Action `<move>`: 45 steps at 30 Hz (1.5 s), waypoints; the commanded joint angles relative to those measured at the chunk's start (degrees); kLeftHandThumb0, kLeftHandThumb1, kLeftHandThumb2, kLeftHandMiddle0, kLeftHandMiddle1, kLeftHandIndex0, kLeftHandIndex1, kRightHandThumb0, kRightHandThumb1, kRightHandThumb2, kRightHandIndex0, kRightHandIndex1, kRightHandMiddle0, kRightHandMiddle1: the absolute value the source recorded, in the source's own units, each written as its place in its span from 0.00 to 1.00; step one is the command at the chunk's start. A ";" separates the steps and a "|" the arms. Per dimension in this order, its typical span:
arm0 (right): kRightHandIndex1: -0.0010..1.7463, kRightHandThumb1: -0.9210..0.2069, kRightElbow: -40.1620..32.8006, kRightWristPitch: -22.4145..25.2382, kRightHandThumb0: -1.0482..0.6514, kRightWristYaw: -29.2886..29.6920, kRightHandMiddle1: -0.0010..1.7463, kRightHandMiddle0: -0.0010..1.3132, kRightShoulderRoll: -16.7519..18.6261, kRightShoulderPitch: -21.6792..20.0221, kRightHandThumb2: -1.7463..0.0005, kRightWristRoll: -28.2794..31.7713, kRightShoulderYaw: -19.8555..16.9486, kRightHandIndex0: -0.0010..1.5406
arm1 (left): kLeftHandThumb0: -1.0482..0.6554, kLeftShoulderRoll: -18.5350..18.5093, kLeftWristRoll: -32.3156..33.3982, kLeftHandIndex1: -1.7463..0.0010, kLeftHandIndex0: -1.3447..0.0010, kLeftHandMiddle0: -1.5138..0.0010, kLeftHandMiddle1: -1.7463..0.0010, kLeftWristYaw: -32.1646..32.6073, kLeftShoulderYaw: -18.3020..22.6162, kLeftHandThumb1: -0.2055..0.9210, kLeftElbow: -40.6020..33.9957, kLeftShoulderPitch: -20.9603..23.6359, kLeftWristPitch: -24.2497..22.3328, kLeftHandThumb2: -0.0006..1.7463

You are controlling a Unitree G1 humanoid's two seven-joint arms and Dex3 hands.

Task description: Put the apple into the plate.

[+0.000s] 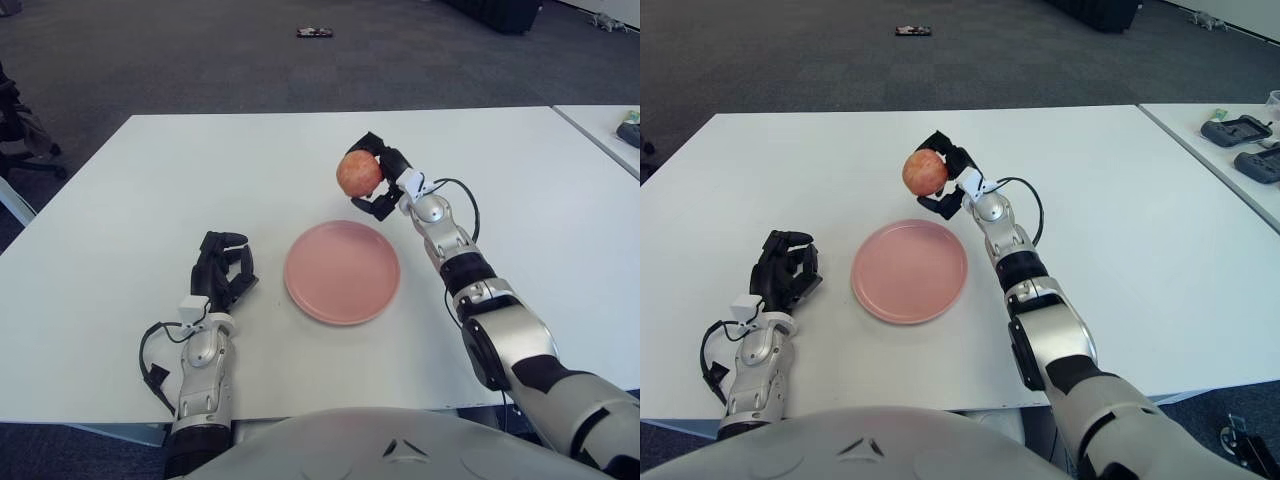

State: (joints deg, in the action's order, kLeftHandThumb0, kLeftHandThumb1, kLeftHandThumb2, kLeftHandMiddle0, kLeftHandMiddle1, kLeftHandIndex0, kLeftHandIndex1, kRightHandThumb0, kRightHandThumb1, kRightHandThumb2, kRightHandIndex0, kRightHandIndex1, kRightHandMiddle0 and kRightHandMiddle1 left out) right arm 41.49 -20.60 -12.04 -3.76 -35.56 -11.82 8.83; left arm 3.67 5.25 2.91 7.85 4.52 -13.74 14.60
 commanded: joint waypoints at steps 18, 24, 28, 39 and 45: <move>0.90 0.92 -13.97 5.50 0.61 -16.02 1.00 0.55 -3.93 5.82 0.00 0.92 5.43 0.65 | 0.39 0.14 0.23 0.00 0.74 0.47 0.00 -0.31 -0.17 0.77 3.39 -1.39 -0.28 0.51; 0.90 0.92 -16.08 5.15 0.61 -17.03 1.00 0.54 -5.61 6.85 0.00 -2.42 8.56 0.64 | 0.39 0.10 0.10 0.00 0.74 0.47 0.00 -0.16 -0.26 0.78 3.17 -1.48 -0.74 0.50; 0.91 0.90 -17.45 4.75 0.61 -15.80 1.00 0.53 -6.57 7.55 0.01 -5.34 10.41 0.63 | 0.39 0.11 0.22 0.00 0.75 0.47 0.00 -0.17 -0.27 0.78 2.97 -1.53 -1.15 0.50; 0.93 0.89 -19.92 3.46 0.61 -7.92 1.00 0.52 -8.96 8.59 0.01 -15.84 14.89 0.62 | 0.39 0.23 0.35 0.00 0.74 0.46 0.00 -0.11 -0.17 0.78 3.19 -1.46 -1.17 0.50; 0.99 0.88 -21.95 4.41 0.61 -4.52 0.94 0.55 -10.82 8.57 0.02 -22.82 17.60 0.59 | 0.39 0.36 0.33 0.00 0.75 0.46 0.00 0.00 -0.13 0.78 3.29 -1.34 -1.00 0.50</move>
State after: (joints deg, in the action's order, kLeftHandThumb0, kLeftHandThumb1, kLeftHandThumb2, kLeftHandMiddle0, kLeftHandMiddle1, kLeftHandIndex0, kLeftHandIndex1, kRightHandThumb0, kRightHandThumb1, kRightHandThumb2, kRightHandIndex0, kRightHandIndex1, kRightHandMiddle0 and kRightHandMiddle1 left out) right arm 21.41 -16.37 -18.43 -13.25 -26.71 -31.76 25.51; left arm 3.69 5.37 2.81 7.81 5.53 -13.76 16.24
